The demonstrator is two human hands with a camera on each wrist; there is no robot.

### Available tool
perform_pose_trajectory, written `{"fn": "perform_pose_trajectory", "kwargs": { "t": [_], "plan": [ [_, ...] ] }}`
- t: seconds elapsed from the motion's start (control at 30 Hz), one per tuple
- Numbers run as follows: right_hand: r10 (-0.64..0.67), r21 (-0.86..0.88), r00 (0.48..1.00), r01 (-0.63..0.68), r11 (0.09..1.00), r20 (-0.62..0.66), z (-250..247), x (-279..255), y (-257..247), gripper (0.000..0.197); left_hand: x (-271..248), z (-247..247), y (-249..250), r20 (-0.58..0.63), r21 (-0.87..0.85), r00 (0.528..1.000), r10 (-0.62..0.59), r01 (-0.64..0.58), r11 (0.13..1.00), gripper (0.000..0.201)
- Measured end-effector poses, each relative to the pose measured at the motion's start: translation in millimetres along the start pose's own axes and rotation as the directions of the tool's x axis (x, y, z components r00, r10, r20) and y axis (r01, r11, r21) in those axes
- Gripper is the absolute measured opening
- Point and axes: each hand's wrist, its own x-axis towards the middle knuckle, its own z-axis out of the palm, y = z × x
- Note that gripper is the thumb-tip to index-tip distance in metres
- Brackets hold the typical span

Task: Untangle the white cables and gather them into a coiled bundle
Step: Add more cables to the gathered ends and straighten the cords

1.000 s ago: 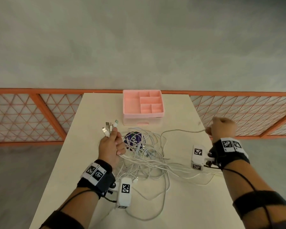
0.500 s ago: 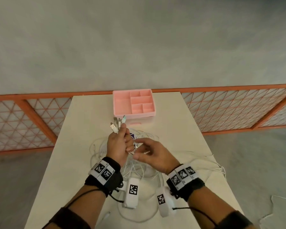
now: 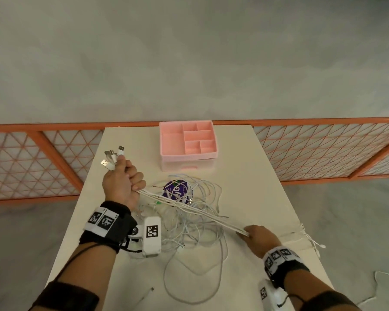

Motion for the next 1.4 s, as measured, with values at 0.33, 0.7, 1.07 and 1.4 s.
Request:
{"fn": "perform_pose_trajectory", "kwargs": {
  "t": [0.33, 0.7, 1.07, 1.4],
  "plan": [
    [0.35, -0.109, 0.868, -0.41, 0.906, -0.353, -57.6, -3.9, 102.2, 0.036, -1.3, -11.9, -13.7, 0.053, 0.1, 0.986, -0.159, 0.154, 0.983, 0.038],
    [0.488, -0.14, 0.873, -0.486, 0.863, -0.023, -28.3, 5.0, 100.1, 0.044, -44.4, -12.8, -67.7, 0.169, 0.567, 0.885, -0.433, 0.272, 0.778, 0.035],
    [-0.167, 0.544, 0.934, 0.322, 0.775, -0.315, -88.0, 7.5, -93.0, 0.036, -61.5, 13.3, -84.7, 0.218, 0.601, 0.874, -0.433, 0.23, 0.765, 0.04],
    [-0.404, 0.48, 0.873, 0.487, 0.73, -0.272, -85.9, -11.8, -182.4, 0.043, -69.6, 13.0, -85.4, 0.239, 0.648, 0.875, -0.42, 0.178, 0.74, 0.035]
  ]
}}
